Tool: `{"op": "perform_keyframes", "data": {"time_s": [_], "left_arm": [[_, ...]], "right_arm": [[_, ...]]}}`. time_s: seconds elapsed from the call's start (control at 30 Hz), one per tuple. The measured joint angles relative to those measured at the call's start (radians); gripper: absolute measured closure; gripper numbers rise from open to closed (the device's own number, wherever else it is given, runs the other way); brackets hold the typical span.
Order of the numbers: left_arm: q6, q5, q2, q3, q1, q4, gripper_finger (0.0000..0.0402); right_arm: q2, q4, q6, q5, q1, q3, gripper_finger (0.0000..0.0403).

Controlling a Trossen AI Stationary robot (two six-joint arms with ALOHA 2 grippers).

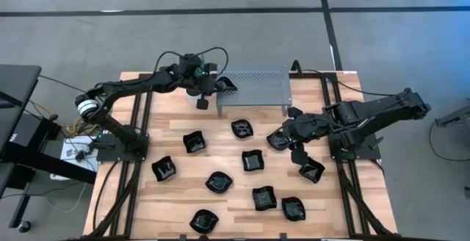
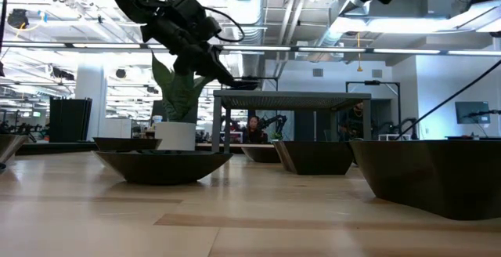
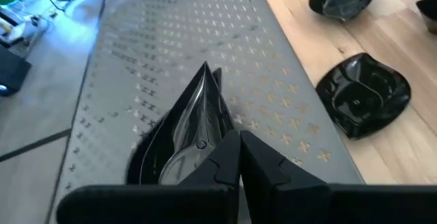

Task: Pick & Place Mini shaped plates
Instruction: Stack the drop-shaped plate on top of the drop-shaped plate on the shelf

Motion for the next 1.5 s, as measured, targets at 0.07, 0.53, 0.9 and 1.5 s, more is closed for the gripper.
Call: {"op": "perform_keyframes", "data": {"time_s": [0.07,0.53,0.9,1.5], "left_arm": [[0.003,0.0,0.001,0.0,-0.002,0.009,0.0394],[0.104,-0.043,-0.001,0.0,0.009,0.008,0.0391],[0.093,-0.13,0.001,0.0,0.007,0.017,0.0347],[-0.012,-0.254,-0.003,0.0,-0.13,0.072,0.0303]], "right_arm": [[0.0,0.0,0.0,0.0,0.0,0.0,0.0258],[0.0,0.0,0.0,0.0,0.0,0.0,0.026],[0.0,0.0,0.0,0.0,0.0,0.0,0.0261],[0.0,0.0,0.0,-0.001,0.0,0.0,0.0261]]}}
